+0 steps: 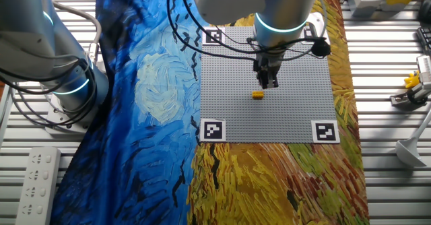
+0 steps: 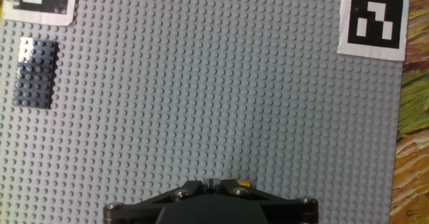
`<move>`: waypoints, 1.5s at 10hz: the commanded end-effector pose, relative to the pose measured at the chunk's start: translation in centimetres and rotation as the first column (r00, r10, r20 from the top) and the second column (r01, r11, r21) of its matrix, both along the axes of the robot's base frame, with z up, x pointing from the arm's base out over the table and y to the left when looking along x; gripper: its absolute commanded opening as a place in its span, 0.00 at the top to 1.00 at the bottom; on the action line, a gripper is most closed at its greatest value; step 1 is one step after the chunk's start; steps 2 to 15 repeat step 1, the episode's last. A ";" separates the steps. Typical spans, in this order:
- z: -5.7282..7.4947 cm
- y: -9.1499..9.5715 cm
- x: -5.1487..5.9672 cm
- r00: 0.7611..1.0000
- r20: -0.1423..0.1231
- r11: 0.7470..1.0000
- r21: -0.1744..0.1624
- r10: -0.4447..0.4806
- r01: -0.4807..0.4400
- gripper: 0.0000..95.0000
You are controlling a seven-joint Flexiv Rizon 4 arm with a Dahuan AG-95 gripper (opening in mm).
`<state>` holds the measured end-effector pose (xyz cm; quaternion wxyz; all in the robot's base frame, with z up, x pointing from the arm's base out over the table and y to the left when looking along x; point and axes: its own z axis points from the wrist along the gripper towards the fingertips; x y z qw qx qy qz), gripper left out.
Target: Stack small Lego blocks randomly, one at a time
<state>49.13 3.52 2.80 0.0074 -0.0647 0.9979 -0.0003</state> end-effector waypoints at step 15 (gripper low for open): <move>0.3 0.0 0.0 1.000 -0.001 1.000 0.004 0.005 -0.005 1.00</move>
